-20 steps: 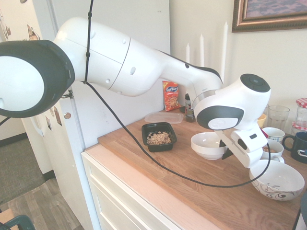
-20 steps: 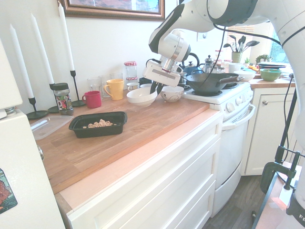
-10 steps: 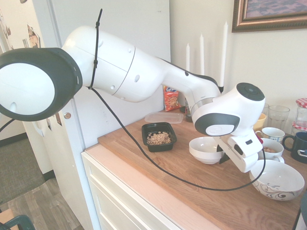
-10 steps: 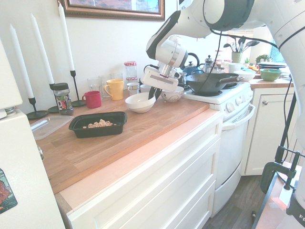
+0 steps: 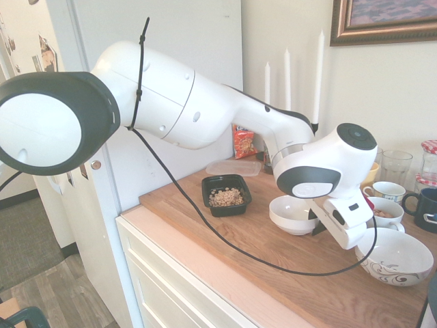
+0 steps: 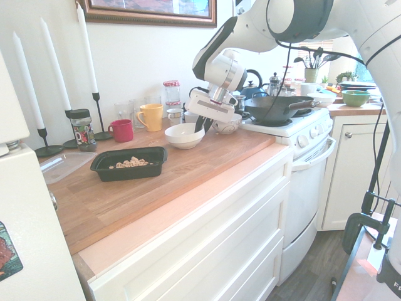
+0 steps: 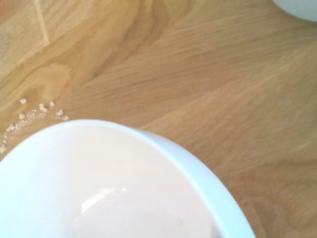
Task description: Put the cereal into the box
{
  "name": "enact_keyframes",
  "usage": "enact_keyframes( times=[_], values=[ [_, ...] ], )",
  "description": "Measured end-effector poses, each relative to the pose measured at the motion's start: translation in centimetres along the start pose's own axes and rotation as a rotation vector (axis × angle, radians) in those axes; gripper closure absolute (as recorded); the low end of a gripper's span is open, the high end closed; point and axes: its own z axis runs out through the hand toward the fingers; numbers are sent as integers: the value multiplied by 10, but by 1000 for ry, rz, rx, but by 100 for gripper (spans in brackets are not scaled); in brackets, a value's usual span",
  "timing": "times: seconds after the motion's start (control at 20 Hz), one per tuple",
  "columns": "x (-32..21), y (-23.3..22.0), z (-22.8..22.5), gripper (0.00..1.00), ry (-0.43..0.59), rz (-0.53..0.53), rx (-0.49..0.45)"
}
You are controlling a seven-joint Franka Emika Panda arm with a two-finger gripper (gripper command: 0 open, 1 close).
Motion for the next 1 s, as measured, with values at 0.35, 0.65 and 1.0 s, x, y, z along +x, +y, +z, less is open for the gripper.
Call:
enact_keyframes(
  times=[0.35, 0.65, 1.0],
  values=[
    [-4, -4, 4, 0, -2, -6, -3],
    [-7, -5, 11, 0, 2, -11, -9],
    [-9, -10, 7, 0, 11, -25, -10]
  ],
)
